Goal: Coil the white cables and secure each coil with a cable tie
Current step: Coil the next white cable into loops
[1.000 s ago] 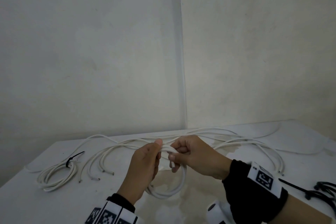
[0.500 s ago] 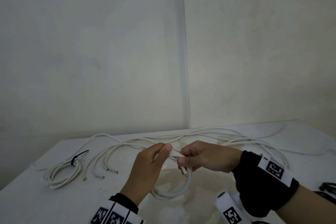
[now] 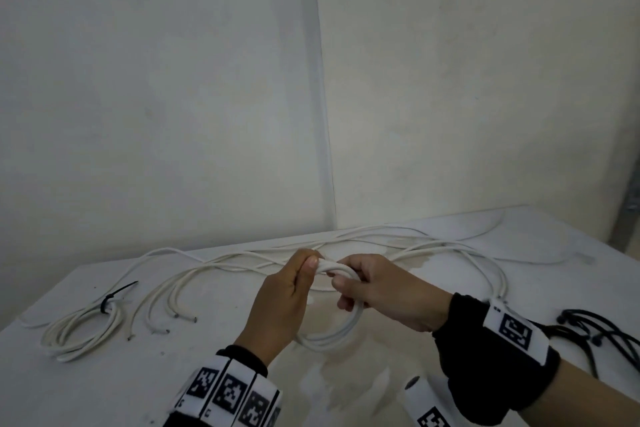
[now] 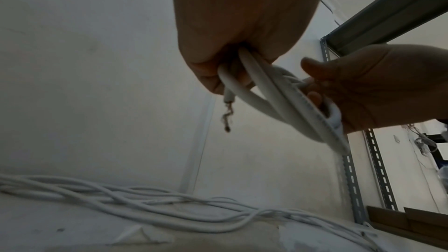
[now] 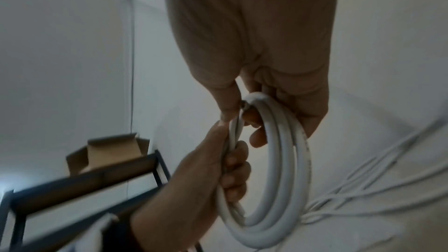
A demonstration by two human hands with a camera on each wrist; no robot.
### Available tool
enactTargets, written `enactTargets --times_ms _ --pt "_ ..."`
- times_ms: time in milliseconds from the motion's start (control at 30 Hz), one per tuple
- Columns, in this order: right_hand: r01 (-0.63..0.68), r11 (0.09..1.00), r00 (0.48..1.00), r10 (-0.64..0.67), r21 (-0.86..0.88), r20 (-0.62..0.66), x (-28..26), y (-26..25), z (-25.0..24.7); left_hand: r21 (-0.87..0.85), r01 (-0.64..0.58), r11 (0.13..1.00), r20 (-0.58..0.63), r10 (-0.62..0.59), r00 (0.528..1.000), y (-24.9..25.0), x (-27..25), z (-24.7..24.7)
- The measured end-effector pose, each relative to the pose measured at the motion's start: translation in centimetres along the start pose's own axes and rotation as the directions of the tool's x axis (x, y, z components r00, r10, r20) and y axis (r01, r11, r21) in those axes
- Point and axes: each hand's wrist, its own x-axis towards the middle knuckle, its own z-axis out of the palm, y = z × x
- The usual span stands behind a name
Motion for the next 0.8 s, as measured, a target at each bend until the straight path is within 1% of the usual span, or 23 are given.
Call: enactTargets --times_ms 67,133,200,267,333,400,433,500,567,600,633,700,800 --pt "0.015 0.996 0.999 -0.018 -0.084 -0.030 -0.3 0.3 -0.6 0.042 -0.017 0.999 0.009 0.017 1.000 0.3 0.2 0.6" --pt "0.008 0.991 0.998 -0.016 -0.131 -0.063 -0.5 0.6 -1.2 0.074 -0.026 0.997 0.021 0.024 0.999 0.6 0.5 0.9" --pt "-0.002 0.991 0.997 -0.009 -0.135 -0.081 -0.7 0.7 -1.7 0.069 -0.024 0.997 0.035 0.022 0.999 0.8 0.7 1.3" --pt "-0.007 0.996 0.996 -0.002 -0.092 -0.091 -1.0 0.7 -2.0 0.005 -0.010 1.000 0.040 0.010 0.999 1.2 0.8 1.6" --pt "-0.002 0.999 0.994 -0.002 -0.041 -0.106 -1.1 0.7 -2.2 -0.170 0.072 0.983 0.056 -0.063 0.996 1.9 0.8 2.0" --pt "-0.005 1.000 0.993 0.004 -0.009 -0.122 -1.1 0.8 -2.4 -0.362 0.220 0.906 0.131 -0.184 0.974 2.9 0.8 2.0" --pt "-0.009 1.000 0.991 0.009 -0.001 -0.132 -1.2 0.9 -2.4 -0.425 0.286 0.859 0.182 -0.229 0.956 3.4 0.8 1.9" --pt "-0.019 1.000 0.989 0.021 0.012 -0.145 -1.3 1.1 -2.4 -0.504 0.359 0.785 0.263 -0.256 0.930 3.9 0.7 1.9" --pt "-0.027 0.999 0.989 0.033 0.043 -0.146 -1.5 1.3 -2.2 -0.548 0.404 0.732 0.306 -0.274 0.912 4.2 0.6 1.8" --pt "-0.030 0.997 0.989 0.038 0.065 -0.140 -1.5 1.4 -2.2 -0.552 0.418 0.722 0.315 -0.284 0.906 4.3 0.6 1.8" --pt "-0.036 0.996 0.990 0.047 0.086 -0.130 -1.5 1.4 -2.2 -0.542 0.422 0.727 0.312 -0.292 0.904 4.4 0.6 1.8" --pt "-0.060 0.990 0.992 0.073 0.127 -0.100 -1.5 1.1 -2.4 -0.503 0.394 0.769 0.279 -0.288 0.916 4.5 0.6 2.0" --pt "-0.114 0.967 0.990 0.130 0.227 -0.054 -1.6 0.7 -2.4 -0.424 0.300 0.855 0.208 -0.230 0.951 4.2 0.6 2.3"
